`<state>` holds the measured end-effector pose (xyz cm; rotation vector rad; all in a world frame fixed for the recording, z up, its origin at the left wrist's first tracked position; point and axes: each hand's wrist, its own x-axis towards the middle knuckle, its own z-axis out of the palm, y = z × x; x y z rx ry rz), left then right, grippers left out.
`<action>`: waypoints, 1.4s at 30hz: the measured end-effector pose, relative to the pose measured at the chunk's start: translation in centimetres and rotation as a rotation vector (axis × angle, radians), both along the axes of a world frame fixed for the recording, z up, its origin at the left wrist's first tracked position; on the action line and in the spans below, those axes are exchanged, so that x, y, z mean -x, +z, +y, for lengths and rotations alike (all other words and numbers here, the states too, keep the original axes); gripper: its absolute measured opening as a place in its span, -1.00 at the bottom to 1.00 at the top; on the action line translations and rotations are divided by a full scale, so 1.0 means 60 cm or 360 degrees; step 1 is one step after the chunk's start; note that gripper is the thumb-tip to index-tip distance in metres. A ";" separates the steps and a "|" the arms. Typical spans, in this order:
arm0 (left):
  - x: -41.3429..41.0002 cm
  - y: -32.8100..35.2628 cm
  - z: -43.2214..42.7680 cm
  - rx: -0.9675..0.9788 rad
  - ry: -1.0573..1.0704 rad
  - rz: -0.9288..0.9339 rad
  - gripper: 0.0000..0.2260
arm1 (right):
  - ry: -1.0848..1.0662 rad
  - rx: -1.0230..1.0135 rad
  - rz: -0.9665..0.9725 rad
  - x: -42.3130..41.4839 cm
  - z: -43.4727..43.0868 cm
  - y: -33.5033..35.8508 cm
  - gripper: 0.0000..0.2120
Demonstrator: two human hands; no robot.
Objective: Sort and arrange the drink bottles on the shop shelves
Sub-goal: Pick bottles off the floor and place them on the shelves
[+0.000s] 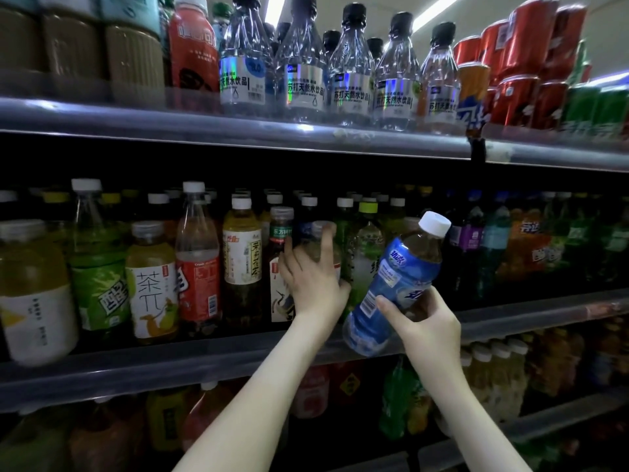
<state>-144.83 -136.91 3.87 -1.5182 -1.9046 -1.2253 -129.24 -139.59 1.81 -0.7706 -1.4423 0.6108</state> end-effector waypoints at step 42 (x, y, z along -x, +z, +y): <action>0.173 -0.030 -0.280 -0.0206 -0.0637 -0.1962 -0.68 | -0.0058 0.0380 -0.0664 0.203 0.038 0.028 -0.23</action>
